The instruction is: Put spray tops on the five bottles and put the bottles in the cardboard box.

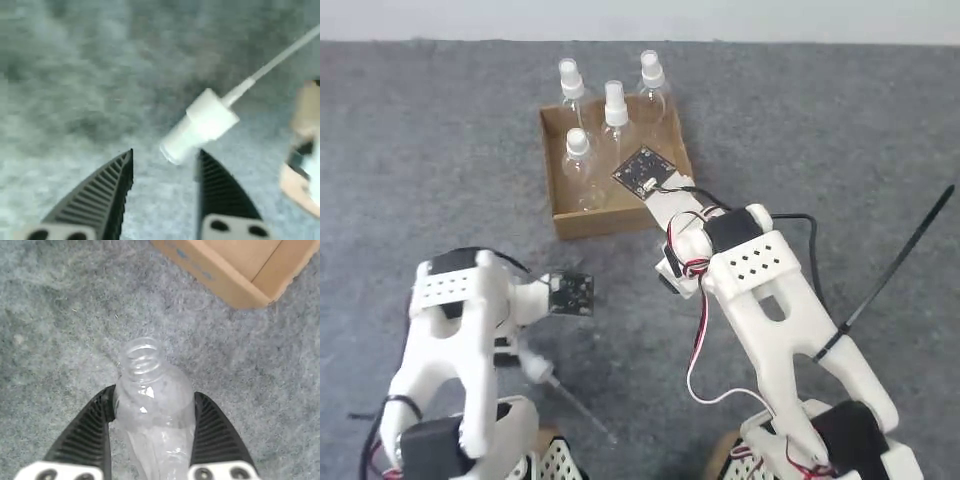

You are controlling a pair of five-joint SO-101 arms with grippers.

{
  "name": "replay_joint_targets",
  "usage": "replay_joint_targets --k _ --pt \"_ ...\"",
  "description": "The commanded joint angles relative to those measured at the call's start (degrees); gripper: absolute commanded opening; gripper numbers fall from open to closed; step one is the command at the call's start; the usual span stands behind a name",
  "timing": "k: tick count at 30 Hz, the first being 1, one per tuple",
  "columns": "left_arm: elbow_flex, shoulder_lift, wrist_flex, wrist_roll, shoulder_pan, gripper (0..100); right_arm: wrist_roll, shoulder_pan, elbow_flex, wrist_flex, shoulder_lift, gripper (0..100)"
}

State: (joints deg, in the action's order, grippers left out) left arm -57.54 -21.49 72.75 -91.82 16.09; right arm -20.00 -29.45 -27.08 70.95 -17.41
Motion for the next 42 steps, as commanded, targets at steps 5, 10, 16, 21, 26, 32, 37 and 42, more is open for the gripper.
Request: replay_joint_targets --k 5,10,16,21,26,32,37,42 --pt "-4.9 -3.2 -10.5 15.4 -6.2 10 -0.7 0.7 0.7 -1.0 -3.2 0.7" --pt "-0.7 -3.2 -11.0 23.5 -6.2 10 -0.7 0.7 0.7 -1.0 -3.2 0.7" --pt "8.0 -3.2 -1.2 37.5 -7.7 21 -0.7 0.7 0.7 -1.0 -3.2 0.7" --pt "12.9 -3.2 2.5 49.8 -7.7 23 -0.7 0.7 0.7 -1.0 -3.2 0.7" --pt "13.7 -3.0 5.3 60.1 -9.0 23 -0.7 0.7 0.7 -1.0 -3.2 0.7" --pt "8.5 -2.6 5.7 76.4 -14.8 23 -0.7 0.7 0.7 -1.0 -3.2 0.7" --pt "6.5 -2.6 5.6 84.8 -15.6 23 -0.7 0.7 0.7 -1.0 -3.2 0.7" --pt "6.0 -2.6 4.1 88.9 -12.6 23 -0.7 0.7 0.7 -1.0 -3.2 0.7"
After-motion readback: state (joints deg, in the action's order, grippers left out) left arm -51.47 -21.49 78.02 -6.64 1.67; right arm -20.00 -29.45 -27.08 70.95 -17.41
